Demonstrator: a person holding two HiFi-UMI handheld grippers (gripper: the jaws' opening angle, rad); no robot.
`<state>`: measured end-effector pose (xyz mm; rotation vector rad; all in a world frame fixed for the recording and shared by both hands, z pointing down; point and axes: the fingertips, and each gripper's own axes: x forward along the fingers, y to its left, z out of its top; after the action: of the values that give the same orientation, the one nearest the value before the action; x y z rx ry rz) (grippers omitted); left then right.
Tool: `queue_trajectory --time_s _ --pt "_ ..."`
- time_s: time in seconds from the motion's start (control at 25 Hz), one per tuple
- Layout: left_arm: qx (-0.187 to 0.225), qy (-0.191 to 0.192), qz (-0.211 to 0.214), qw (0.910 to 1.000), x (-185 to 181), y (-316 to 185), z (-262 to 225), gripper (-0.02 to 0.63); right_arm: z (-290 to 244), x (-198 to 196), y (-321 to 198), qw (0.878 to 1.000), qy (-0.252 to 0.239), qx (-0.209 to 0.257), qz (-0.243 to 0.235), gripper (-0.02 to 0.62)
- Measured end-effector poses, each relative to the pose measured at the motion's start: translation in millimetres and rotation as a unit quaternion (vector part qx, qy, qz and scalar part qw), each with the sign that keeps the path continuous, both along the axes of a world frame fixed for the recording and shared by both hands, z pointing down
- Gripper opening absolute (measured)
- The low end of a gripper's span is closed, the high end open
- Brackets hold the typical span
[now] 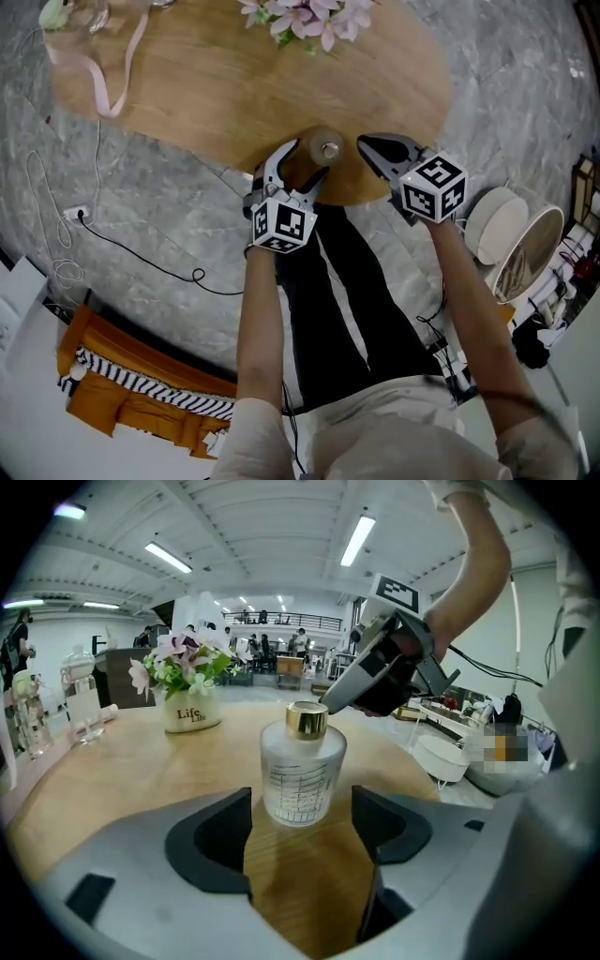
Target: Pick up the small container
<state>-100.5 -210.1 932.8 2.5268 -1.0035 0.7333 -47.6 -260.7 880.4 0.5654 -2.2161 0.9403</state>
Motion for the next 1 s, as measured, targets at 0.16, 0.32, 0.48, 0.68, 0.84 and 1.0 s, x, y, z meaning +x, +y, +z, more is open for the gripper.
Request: queue_trajectory --time_s 0.16,0.32,0.48,0.68,0.84,1.0 --pt "0.007 -0.002 0.004 1.0 12 -15 0 0.327 6 -1 -3 1.0 0.006 -0.003 -0.011 0.067" --pt "0.015 -0.007 0.003 0.9999 21 -29 4 0.33 14 -3 -9 1.0 0.006 -0.008 -0.012 0.067" --pt "0.021 -0.011 0.003 0.9997 25 -34 5 0.33 16 -2 -9 1.0 0.005 -0.01 -0.016 0.067" --pt "0.024 -0.028 -0.004 0.9993 26 -37 9 0.331 21 3 -4 1.0 0.008 -0.016 -0.016 0.067" --pt "0.024 -0.045 -0.007 0.9987 27 -38 12 0.331 24 3 5 0.999 0.009 -0.026 -0.018 0.067" --pt "0.029 -0.064 -0.007 0.9975 28 -39 13 0.331 23 1 9 0.999 0.009 -0.028 -0.022 0.067"
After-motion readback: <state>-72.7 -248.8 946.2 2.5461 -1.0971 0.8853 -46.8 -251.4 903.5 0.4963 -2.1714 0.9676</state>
